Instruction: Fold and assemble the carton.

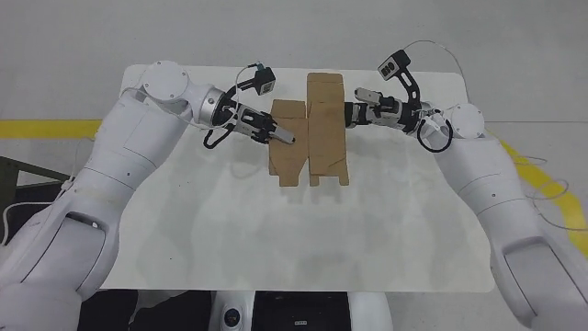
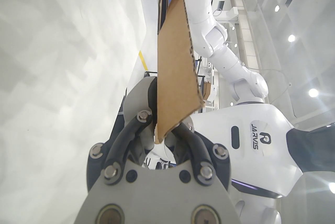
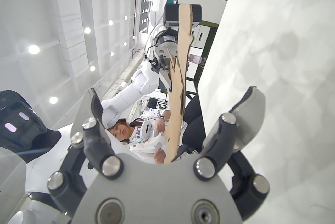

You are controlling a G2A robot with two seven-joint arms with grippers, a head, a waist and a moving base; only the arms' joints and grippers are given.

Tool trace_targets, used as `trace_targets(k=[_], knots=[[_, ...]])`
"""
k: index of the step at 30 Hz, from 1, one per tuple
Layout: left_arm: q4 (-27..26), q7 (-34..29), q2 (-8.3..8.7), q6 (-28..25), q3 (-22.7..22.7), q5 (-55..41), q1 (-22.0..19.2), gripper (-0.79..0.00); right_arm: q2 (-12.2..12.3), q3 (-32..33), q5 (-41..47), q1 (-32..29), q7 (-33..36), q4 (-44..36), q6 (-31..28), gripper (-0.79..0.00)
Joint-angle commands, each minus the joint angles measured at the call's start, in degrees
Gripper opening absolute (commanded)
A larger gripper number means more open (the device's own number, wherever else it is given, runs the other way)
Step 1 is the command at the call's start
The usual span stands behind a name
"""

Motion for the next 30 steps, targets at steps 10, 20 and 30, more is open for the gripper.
trace_targets(k=[10, 20, 30], knots=[[-0.5, 0.0, 1.03, -2.7, 7.1, -5.4, -2.7, -0.785, -0.5, 0.2, -2.0, -0.3, 1.2, 0.0, 1.2, -0.342], [0.9, 0.0, 1.51, -4.3, 11.3, -8.0, -4.7, -0.785, -0.8, 0.6, -3.1, -0.9, 2.7, -0.5, 2.7, -0.733], [2.2, 0.0, 1.50, -4.8, 12.3, -10.2, -5.8, 0.000, -1.1, 1.8, -1.7, -1.6, 3.5, -1.1, 3.5, -0.785]])
